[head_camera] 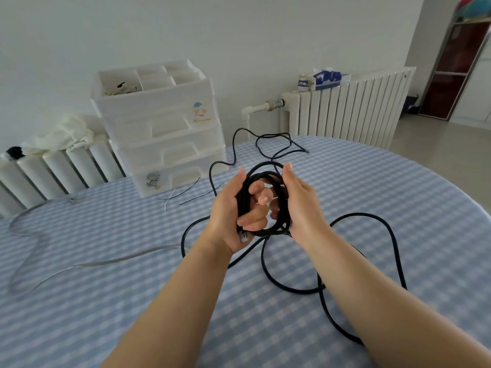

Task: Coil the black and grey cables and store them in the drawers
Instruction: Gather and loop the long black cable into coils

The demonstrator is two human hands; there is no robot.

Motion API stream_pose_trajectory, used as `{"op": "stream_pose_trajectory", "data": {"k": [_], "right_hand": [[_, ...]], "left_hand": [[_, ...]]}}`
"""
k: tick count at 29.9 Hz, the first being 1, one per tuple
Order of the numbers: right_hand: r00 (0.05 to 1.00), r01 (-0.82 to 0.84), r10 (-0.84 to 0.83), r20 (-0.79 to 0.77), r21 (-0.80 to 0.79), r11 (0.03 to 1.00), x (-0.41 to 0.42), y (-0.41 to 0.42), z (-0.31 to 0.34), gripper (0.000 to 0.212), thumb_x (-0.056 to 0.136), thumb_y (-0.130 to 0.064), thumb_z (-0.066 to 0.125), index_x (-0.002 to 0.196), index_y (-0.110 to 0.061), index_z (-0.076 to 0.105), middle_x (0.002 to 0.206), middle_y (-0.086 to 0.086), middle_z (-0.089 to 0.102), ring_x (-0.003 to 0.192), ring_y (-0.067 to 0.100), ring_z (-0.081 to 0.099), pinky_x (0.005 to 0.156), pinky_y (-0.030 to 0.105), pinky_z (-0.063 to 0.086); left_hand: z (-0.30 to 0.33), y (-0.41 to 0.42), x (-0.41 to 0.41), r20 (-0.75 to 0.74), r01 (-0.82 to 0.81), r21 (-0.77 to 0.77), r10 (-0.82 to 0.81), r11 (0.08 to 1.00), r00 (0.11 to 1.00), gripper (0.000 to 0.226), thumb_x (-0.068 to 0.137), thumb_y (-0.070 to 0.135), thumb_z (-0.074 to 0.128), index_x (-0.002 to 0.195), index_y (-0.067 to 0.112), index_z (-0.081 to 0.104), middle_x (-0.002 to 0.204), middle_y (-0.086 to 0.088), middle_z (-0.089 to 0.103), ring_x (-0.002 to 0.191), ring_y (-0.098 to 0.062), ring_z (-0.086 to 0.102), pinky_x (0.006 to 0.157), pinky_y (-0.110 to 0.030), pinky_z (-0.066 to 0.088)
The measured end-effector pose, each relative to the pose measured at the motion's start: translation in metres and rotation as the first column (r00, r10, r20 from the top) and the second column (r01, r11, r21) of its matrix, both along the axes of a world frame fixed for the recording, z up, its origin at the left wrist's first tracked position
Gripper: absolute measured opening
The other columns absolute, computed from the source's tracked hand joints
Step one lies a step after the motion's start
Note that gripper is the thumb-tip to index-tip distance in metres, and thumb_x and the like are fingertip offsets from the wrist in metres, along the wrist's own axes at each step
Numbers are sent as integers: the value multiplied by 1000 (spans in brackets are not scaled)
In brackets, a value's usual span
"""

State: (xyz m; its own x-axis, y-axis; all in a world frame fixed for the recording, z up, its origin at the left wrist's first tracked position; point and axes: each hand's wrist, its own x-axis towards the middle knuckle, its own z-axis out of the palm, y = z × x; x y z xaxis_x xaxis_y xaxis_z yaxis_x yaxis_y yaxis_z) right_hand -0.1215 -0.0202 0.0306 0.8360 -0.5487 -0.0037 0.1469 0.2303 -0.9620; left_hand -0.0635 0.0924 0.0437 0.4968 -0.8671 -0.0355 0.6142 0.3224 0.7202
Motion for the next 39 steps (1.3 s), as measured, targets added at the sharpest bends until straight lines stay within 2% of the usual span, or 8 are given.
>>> {"op": "stream_pose_trajectory", "data": {"k": [4, 9, 12, 16, 23, 30, 33, 39], "right_hand": [[995, -98, 99, -29, 58, 994, -2, -5, 5, 46, 99, -46, 43, 100, -9, 71, 80, 9, 73, 66, 22, 66, 60, 34, 54], [954, -263, 254, -156, -41, 964, -7, -13, 13, 50, 100, -47, 39, 98, -7, 67, 73, 10, 69, 71, 23, 69, 73, 38, 58], [931, -309, 274, -240, -123, 943, -9, -17, 14, 61, 99, -56, 31, 101, -6, 67, 87, 15, 74, 82, 30, 73, 77, 40, 58], [896, -388, 288, -338, -281, 878, -13, -23, 6, 52, 102, -50, 28, 102, -11, 63, 70, 8, 70, 71, 20, 70, 84, 36, 56], [885, -431, 143, -443, -664, 611, -25, -47, -5, 32, 105, -28, 34, 86, -20, 59, 62, -3, 63, 75, 18, 66, 91, 36, 50], [907, -313, -126, -401, -844, 435, -33, -55, -15, 18, 101, -41, 35, 113, -28, 36, 73, 0, 64, 60, 11, 62, 62, 36, 53], [924, -276, -216, -316, -941, 193, -41, -48, -11, 15, 103, -29, 35, 118, -26, 37, 69, -1, 57, 53, 15, 54, 51, 35, 46], [846, -519, -243, -475, -837, -173, -39, 1, 7, 31, 86, 1, 46, 104, -21, 31, 69, -2, 51, 56, 16, 48, 47, 31, 33]], "left_hand": [[5, 5, 4, -5, -26, -37, 26, 999, 1000, 36, 97, 29, 29, 68, 14, 43, 64, -3, 57, 29, -5, 14, 29, -16, 11], [17, 7, -2, 151, -148, 11, 144, 989, 978, 36, 101, 30, 24, 71, 15, 36, 117, -18, 68, 27, -4, 21, 31, -15, 14], [20, 8, -5, 220, -202, 16, 194, 979, 956, 36, 102, 29, 23, 72, 15, 35, 117, -16, 68, 29, -5, 21, 32, -16, 15], [20, 11, 1, 228, -241, -16, 238, 970, 944, 34, 102, 28, 23, 72, 16, 34, 124, -14, 65, 29, -5, 21, 33, -17, 14], [27, 26, 21, 80, -368, -162, 384, 915, 920, 34, 99, 27, 27, 68, 16, 36, 129, -14, 62, 27, -4, 23, 29, -14, 19], [31, 36, 31, -7, -522, -203, 531, 829, 847, 30, 96, 23, 29, 67, 17, 36, 124, -12, 66, 29, -5, 24, 31, -14, 22], [26, 32, 30, -62, -560, -163, 558, 812, 827, 30, 95, 21, 30, 66, 16, 36, 123, -12, 67, 32, -5, 24, 32, -15, 22], [31, 16, 3, 301, -633, -122, 636, 765, 711, 33, 100, 22, 25, 68, 17, 35, 118, -4, 70, 35, -9, 22, 37, -21, 24]]}}
